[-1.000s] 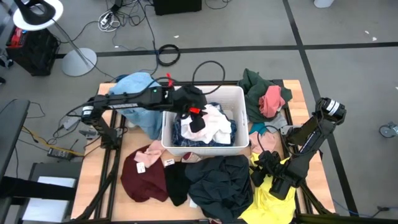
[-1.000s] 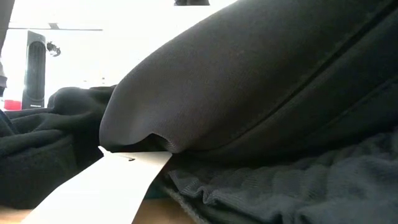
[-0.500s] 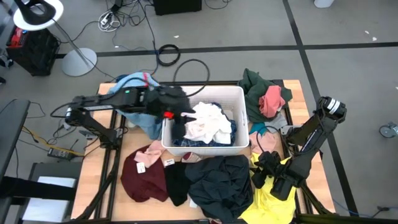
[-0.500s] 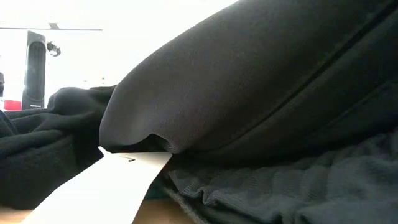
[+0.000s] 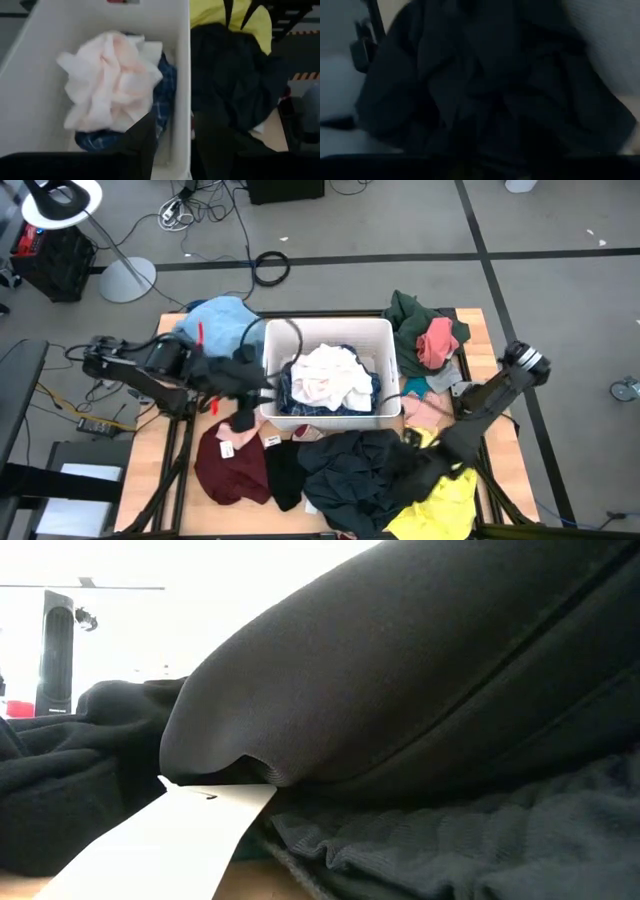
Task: Sort clothes
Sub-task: Put the black pants into the laundry bin
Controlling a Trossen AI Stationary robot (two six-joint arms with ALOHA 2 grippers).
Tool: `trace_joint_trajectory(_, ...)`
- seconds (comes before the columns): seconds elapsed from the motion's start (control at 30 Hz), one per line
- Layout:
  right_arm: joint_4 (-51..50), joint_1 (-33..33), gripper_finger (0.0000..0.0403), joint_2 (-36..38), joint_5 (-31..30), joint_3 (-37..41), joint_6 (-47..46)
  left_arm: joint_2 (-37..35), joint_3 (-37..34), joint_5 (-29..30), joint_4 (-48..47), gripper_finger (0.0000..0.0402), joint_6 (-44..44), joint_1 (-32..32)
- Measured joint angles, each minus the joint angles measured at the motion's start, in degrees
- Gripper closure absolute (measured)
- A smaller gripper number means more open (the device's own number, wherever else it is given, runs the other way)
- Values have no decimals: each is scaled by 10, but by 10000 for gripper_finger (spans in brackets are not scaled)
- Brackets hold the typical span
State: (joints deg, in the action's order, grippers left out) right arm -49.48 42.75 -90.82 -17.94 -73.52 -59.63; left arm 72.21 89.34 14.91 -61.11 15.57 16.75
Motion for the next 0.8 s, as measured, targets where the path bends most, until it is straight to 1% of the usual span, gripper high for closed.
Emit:
trace_joint_trajectory(0.1,1,-27,267,-62,28,-47,73,-51,-89,1,58,265,32,27)
trace_joint_trajectory(0.23,4,-58,268,-123,30,-103,148,-120,-209,2,117,265,92,57)
trace_joint_trajectory(0.33,8,-78,263,-158,29,-126,201,-164,-278,5,141,265,137,76)
trace_joint_trajectory(0.47,46,-103,247,-206,36,-128,244,-207,-350,20,186,265,176,105)
trace_joint_trajectory(0.6,83,-132,225,-260,94,-128,289,-226,-394,37,232,265,186,128)
trace_joint_trajectory(0.67,89,-147,223,-280,115,-128,293,-226,-404,49,242,265,191,134)
trace_joint_trajectory(0.73,89,-158,244,-288,133,-130,295,-226,-412,58,256,265,191,142)
trace_joint_trajectory(0.8,85,-163,298,-284,137,-130,304,-226,-420,71,270,265,188,146)
